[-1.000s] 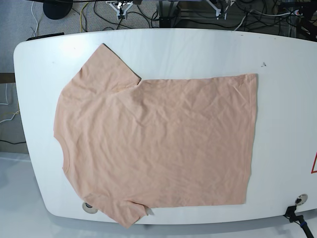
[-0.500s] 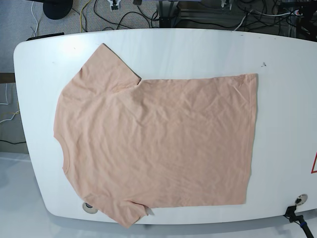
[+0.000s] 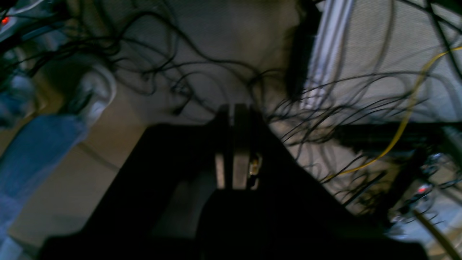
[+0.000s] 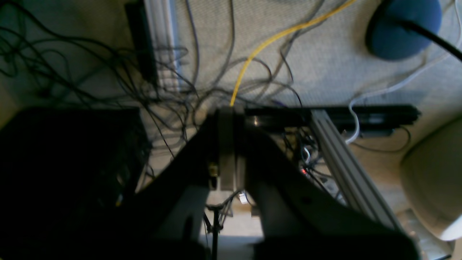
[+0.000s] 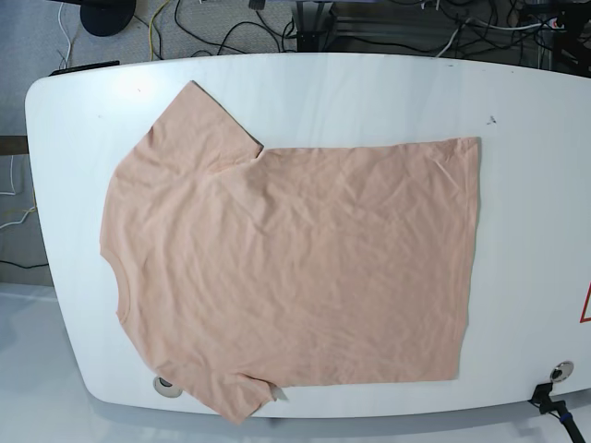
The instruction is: Fold the T-shirt properly
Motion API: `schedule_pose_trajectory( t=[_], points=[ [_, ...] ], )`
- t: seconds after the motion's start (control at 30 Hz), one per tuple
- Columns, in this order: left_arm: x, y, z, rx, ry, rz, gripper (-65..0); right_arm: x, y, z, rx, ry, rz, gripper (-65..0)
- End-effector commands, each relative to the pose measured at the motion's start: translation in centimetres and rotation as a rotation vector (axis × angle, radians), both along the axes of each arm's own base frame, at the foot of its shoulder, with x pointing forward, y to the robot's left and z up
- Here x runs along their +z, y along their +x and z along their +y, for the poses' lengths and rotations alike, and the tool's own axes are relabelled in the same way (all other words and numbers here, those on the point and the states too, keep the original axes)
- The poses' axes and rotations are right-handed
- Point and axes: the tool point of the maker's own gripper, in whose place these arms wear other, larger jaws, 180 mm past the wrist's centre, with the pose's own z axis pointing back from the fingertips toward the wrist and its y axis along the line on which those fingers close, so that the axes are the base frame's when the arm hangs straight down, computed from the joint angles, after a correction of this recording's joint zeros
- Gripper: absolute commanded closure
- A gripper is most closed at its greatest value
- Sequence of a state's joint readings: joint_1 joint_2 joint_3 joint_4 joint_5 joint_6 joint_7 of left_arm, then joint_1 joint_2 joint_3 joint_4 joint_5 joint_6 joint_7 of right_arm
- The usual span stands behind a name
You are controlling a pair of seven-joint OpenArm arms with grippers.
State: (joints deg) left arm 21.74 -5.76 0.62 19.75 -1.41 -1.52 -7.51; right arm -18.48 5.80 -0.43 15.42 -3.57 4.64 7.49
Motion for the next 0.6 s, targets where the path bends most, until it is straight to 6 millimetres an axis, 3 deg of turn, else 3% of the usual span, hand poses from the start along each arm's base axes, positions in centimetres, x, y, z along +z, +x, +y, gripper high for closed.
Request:
schedule_pose_trajectory(
  t=[0.0,0.17,0.2,0.33,0.47,0.57],
  points=[
    [0.8,-0.5,0.8,-0.021,0.008,-0.023,0.0,0.9,-2.0,-1.8,0.017,-0.023,0.011,0.0],
    [2.9,-1.0,1.9,-0.058,0.014,-0.073,0.0,2.8,-3.0,-5.0,0.058,-0.064,-0.035,0.0],
    [3.1,-1.3,1.4,-0.050,0.012,-0.080,0.0,2.8,-3.4,-4.2,0.046,-0.047,-0.040,0.0],
    [5.6,-2.8,2.2,-0.098,0.020,-0.084,-0.3,5.0,-4.5,-5.3,0.078,-0.072,-0.088,0.0],
    [8.0,-4.3,3.0,-0.141,0.027,-0.081,-0.3,7.3,-4.1,-5.6,0.105,-0.075,-0.151,0.0],
    [9.8,-4.3,3.5,-0.174,0.033,-0.103,-0.3,9.2,-3.6,-6.3,0.131,-0.081,-0.194,0.0]
  ],
)
